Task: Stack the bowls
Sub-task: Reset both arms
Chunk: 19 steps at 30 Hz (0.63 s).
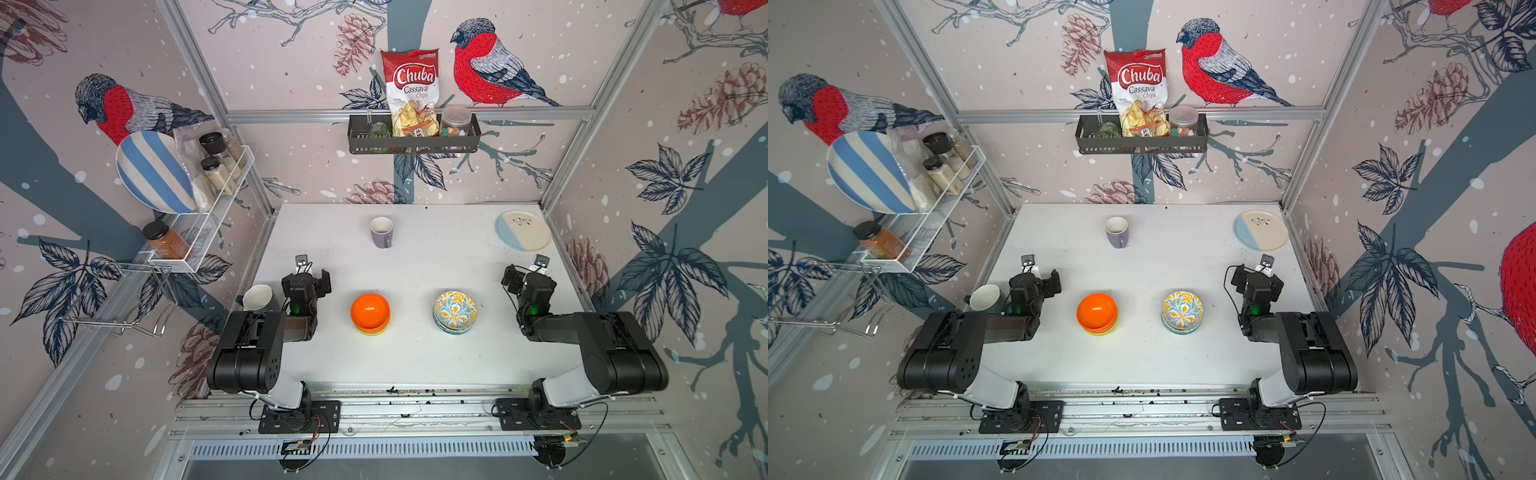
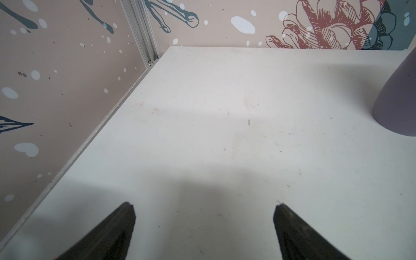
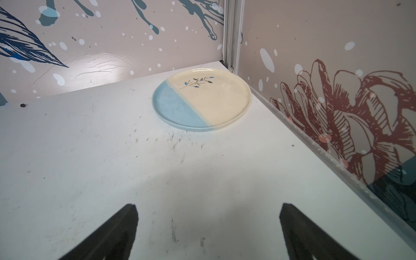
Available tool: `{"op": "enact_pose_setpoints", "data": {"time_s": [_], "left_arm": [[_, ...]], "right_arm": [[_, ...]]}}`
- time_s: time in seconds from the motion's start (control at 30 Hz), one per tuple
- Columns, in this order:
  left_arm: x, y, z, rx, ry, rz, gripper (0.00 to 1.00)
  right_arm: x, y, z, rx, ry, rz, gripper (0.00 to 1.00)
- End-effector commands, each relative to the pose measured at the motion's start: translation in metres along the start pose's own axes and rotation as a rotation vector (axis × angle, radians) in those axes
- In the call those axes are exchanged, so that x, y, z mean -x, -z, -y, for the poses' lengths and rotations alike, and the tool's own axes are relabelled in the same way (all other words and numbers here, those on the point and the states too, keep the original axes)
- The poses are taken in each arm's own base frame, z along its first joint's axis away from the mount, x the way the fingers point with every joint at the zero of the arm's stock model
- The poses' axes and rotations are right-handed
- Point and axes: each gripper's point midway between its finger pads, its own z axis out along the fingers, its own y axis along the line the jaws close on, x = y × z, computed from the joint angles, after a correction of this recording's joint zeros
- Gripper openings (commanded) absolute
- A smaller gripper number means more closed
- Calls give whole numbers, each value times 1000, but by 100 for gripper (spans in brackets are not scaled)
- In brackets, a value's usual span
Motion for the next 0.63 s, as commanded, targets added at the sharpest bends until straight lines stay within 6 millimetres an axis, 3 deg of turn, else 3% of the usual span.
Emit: {"op": "enact_pose_setpoints", "data": {"time_s": [0.0, 0.6], "left_arm": [[12, 0, 5, -24, 3, 43, 98], [12, 0, 5, -25, 3, 42, 98]], "right_arm": [[6, 0, -1, 4, 8, 15, 100], [6, 0, -3, 5, 14, 17, 100]]}}
